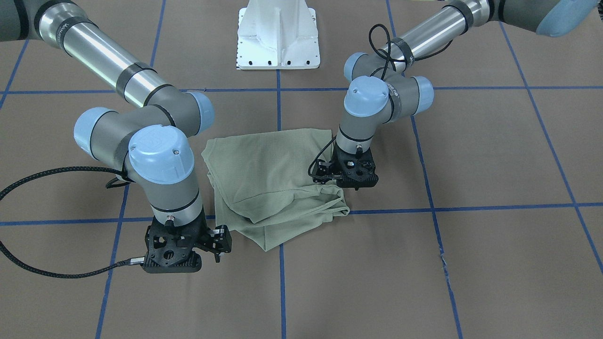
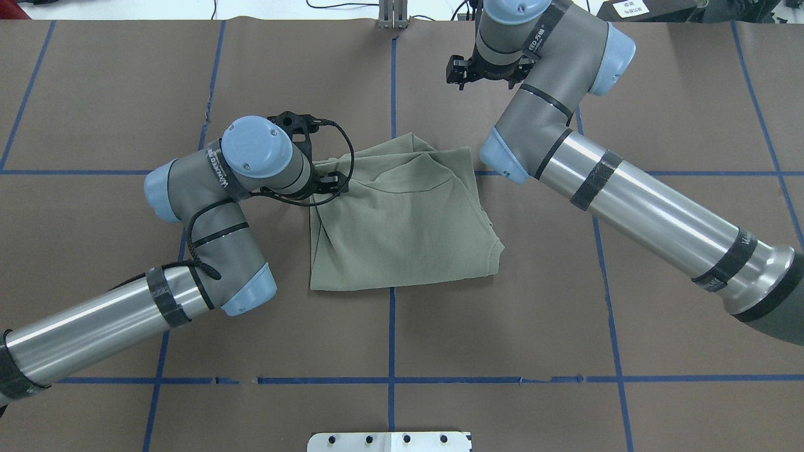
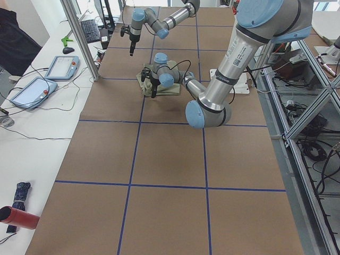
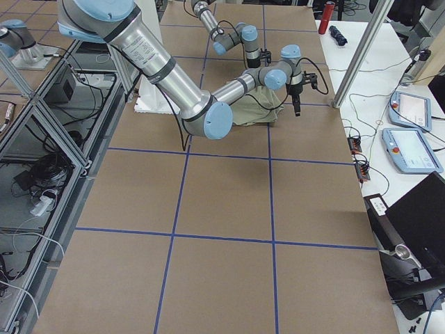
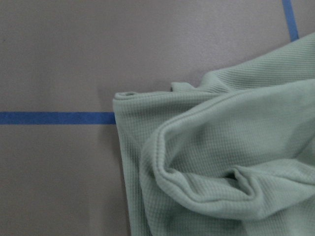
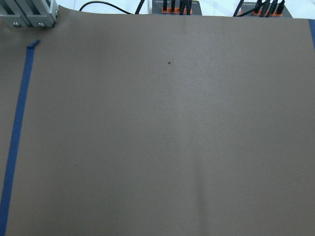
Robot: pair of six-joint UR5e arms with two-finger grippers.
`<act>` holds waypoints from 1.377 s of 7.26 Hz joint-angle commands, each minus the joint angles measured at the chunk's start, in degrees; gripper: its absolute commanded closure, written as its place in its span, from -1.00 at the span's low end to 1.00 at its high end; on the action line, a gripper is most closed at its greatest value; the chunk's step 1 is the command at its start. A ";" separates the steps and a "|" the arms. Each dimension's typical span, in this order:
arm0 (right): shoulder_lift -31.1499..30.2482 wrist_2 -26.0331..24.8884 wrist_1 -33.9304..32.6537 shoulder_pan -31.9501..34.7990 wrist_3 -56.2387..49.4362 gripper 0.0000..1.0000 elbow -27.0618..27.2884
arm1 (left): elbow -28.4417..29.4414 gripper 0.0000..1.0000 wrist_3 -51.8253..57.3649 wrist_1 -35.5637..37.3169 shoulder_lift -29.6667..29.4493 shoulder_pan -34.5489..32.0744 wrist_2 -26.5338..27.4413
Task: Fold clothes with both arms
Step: 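Release the shirt with the left gripper and lift both arms away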
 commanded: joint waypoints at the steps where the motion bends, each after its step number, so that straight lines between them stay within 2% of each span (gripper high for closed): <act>1: -0.22 0.00 0.07 0.07 0.00 -1.00 0.03 | 10.39 -1.00 2.75 -1.01 -5.39 -5.65 -0.15; 3: -0.39 0.00 0.07 -0.02 0.00 -1.00 0.03 | 14.73 -1.00 6.71 -3.73 -5.41 -8.92 -0.06; 5: -0.83 0.26 -0.10 0.07 -0.18 -1.00 0.03 | 13.35 -1.00 6.99 -3.74 -6.03 -9.28 -0.76; 6: -1.18 0.78 -0.11 0.07 -0.61 -1.00 0.03 | 11.77 -1.00 6.99 -3.04 -5.86 -9.28 -3.81; 7: -1.19 2.18 -0.28 0.16 -0.79 -1.00 0.03 | 9.67 -1.00 7.08 -2.86 -5.33 -9.28 -5.41; 8: -1.36 5.67 -0.54 1.55 -1.49 -1.00 0.03 | 7.56 -1.00 7.25 -2.68 -4.20 -9.37 -5.51; 9: -3.10 10.32 -0.55 4.00 -5.76 -1.00 0.55 | 0.75 -1.00 8.91 -2.51 0.34 -9.37 -6.03; 10: -7.30 13.41 -0.63 6.90 -11.54 -1.00 3.43 | -6.98 -1.00 13.10 0.10 5.17 -10.07 -9.26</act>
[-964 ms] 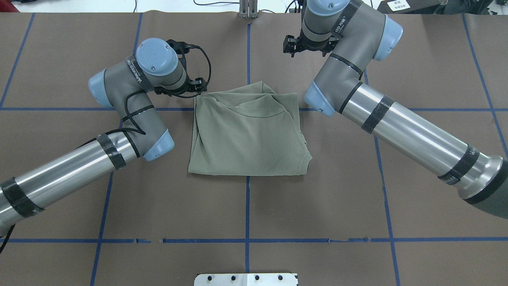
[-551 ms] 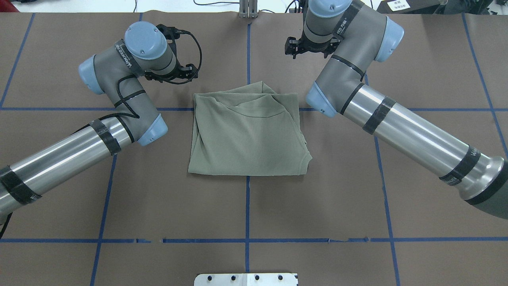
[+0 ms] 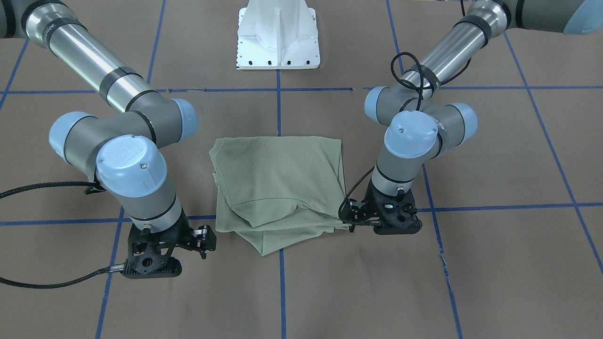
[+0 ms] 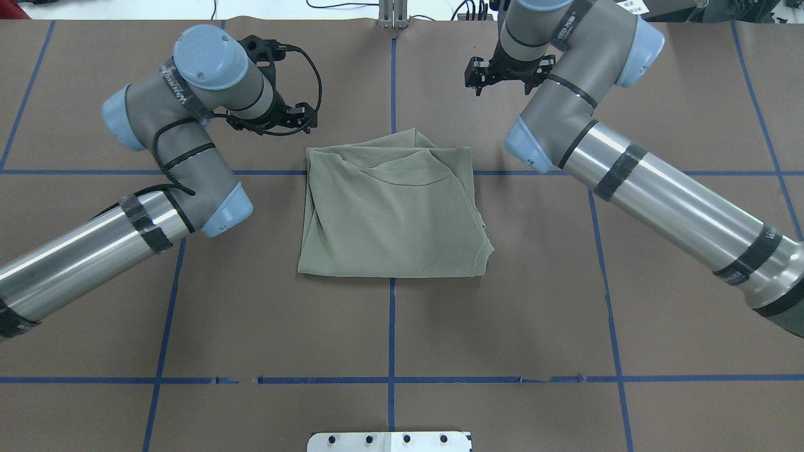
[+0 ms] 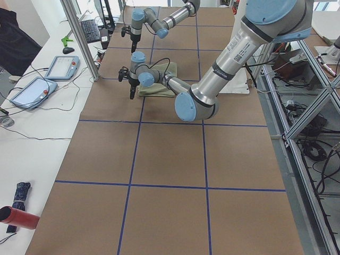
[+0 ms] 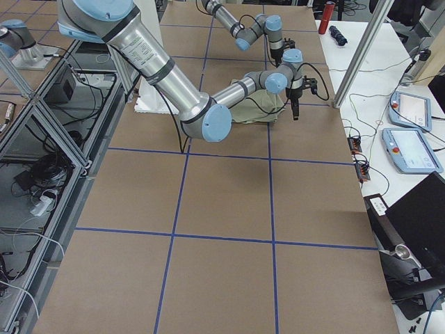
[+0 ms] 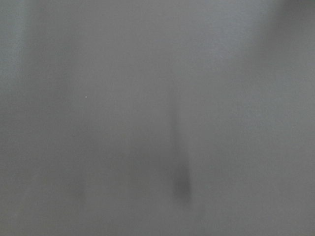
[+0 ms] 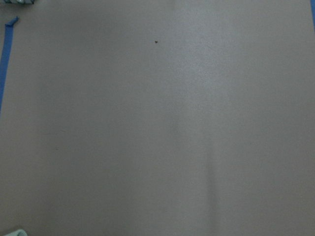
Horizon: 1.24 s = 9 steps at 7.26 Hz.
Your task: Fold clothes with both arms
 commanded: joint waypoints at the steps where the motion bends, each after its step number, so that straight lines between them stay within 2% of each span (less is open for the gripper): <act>1: -8.14 8.39 -0.46 7.45 -12.27 -1.00 4.88 | -16.07 -1.00 7.64 8.15 8.42 -1.99 -3.39; 2: -10.80 11.65 -3.68 12.19 -19.38 -1.00 6.99 | -22.24 -1.00 13.77 15.09 10.28 -4.10 -3.49; 3: -13.35 12.47 -9.80 16.41 -29.11 -1.00 10.49 | -27.70 -1.00 21.31 21.16 12.73 -6.73 -3.58; 4: -16.50 12.82 -16.04 21.42 -39.65 -1.00 14.36 | -32.19 -1.00 27.65 25.74 15.63 -10.24 -3.75; 5: -19.58 15.79 -21.32 27.30 -50.11 -1.00 16.48 | -35.37 -1.00 34.94 28.92 18.96 -14.53 -4.10; 6: -23.79 17.30 -22.42 31.10 -55.61 -1.00 16.94 | -35.75 -1.00 41.88 29.22 22.74 -19.71 -9.06; 7: -29.49 18.01 -22.08 33.40 -56.62 -1.00 18.68 | -35.66 -1.00 48.48 29.22 27.04 -25.85 -15.03; 8: -34.76 18.54 -21.65 34.72 -56.54 -1.00 20.88 | -35.84 -1.00 50.29 28.61 32.74 -30.44 -21.88; 9: -40.21 18.54 -17.20 34.82 -56.28 -1.00 22.29 | -36.01 -1.00 50.13 28.60 38.10 -32.57 -23.69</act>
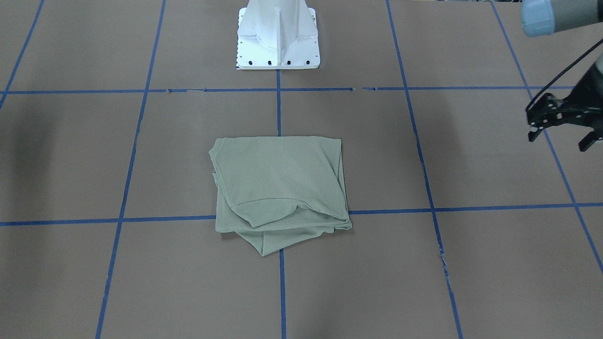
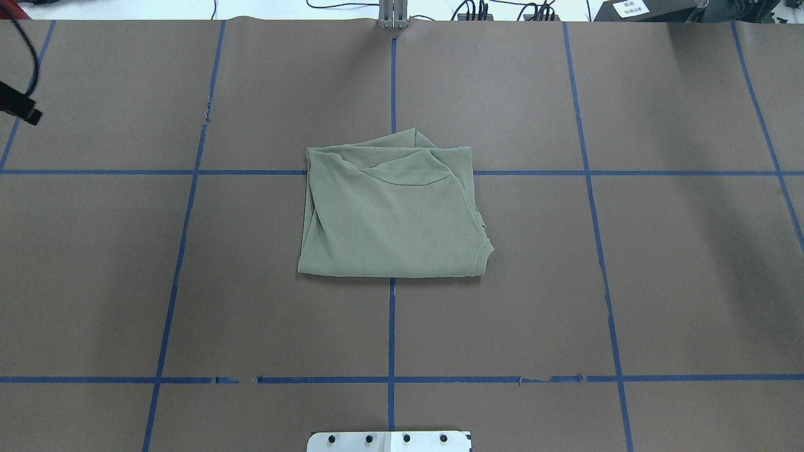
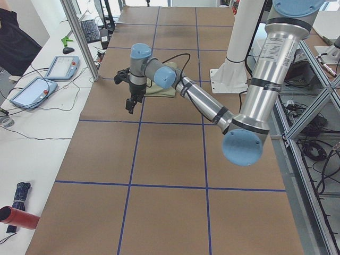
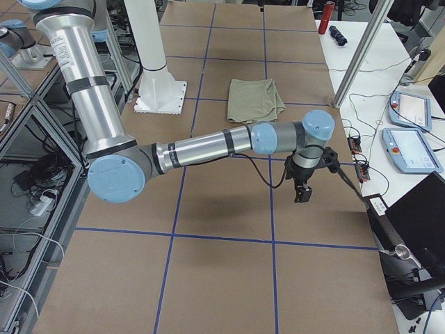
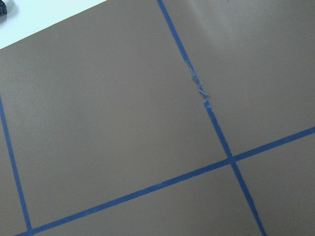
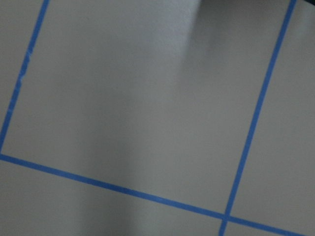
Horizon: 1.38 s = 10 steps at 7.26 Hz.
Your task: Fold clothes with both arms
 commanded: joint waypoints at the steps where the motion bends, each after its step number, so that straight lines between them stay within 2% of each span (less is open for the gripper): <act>1: -12.01 0.39 9.90 1.21 0.08 -1.00 2.07 | 0.25 -1.00 2.34 -0.74 9.02 -6.32 -4.65; 2: -14.15 0.83 12.14 1.91 0.26 -1.00 2.33 | 0.43 -1.00 4.43 -2.49 10.26 -9.48 -4.56; 3: -14.34 1.27 11.90 2.52 0.61 -1.00 3.73 | 0.43 -1.00 12.02 -2.68 14.19 -11.77 -4.99; 4: -14.34 1.27 11.64 2.62 2.70 -1.00 4.96 | 0.35 -1.00 14.45 -2.68 15.71 -13.36 -5.09; 5: -14.43 1.27 11.64 2.62 5.86 -1.00 6.19 | 0.87 -1.00 15.17 -4.68 18.16 -14.25 -5.09; 7: -15.39 0.66 9.80 2.79 6.86 -1.00 8.22 | 2.88 -1.00 14.92 -13.98 23.27 -14.34 -5.09; 10: -18.47 0.66 10.06 3.76 5.98 -1.00 10.41 | 4.90 -1.00 14.91 -14.01 24.85 -14.34 -5.26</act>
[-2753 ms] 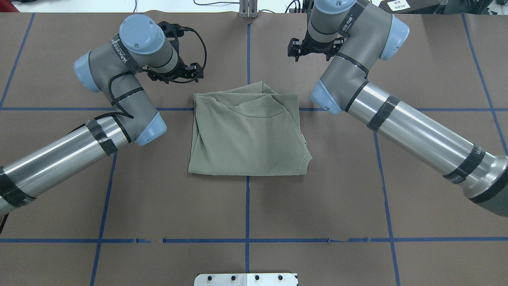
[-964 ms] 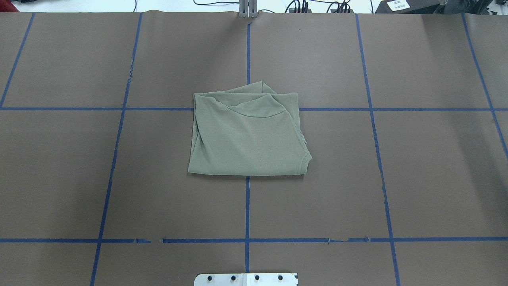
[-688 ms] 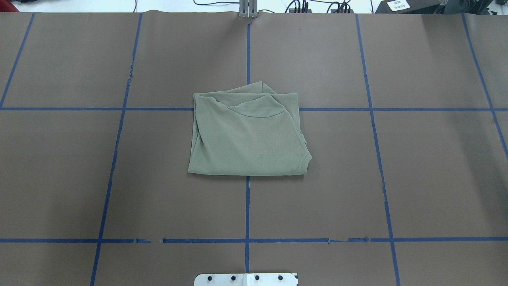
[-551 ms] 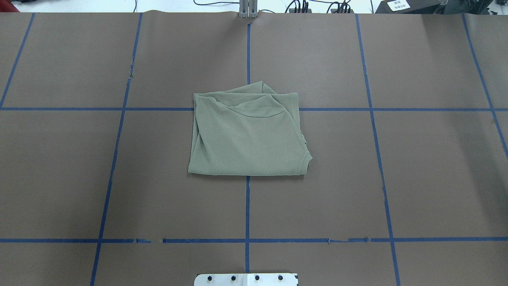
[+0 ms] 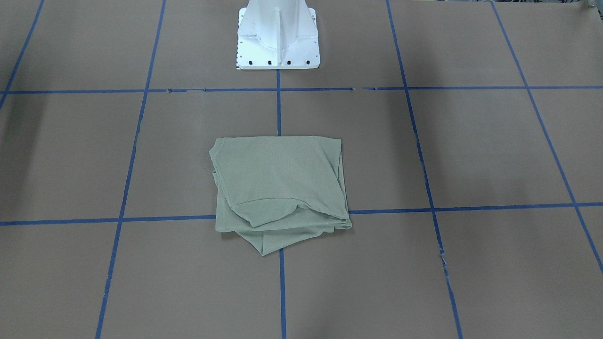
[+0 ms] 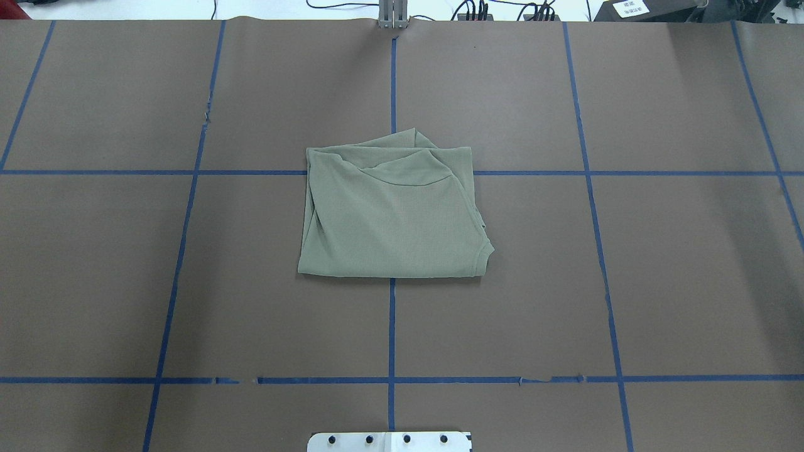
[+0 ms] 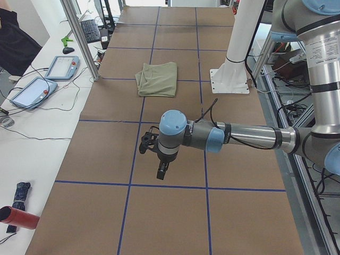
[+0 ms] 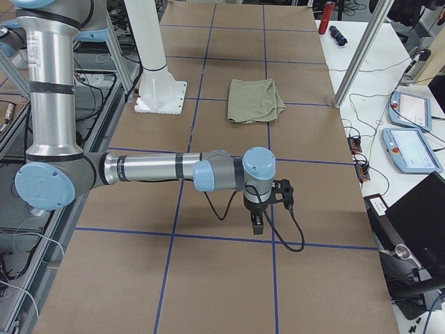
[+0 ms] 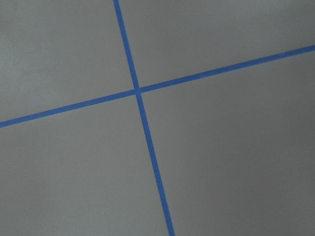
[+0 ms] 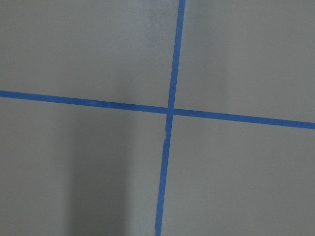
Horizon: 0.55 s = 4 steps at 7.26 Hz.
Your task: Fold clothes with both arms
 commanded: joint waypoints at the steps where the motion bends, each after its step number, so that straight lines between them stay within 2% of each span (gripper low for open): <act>1: -0.86 0.00 -0.07 0.20 0.01 -1.00 0.99 | 1.29 -1.00 0.16 -0.41 1.26 -0.02 -0.29; 4: -0.77 -0.09 -0.07 0.20 0.18 -1.00 0.99 | 0.42 -1.00 -0.19 2.47 1.10 0.07 -2.66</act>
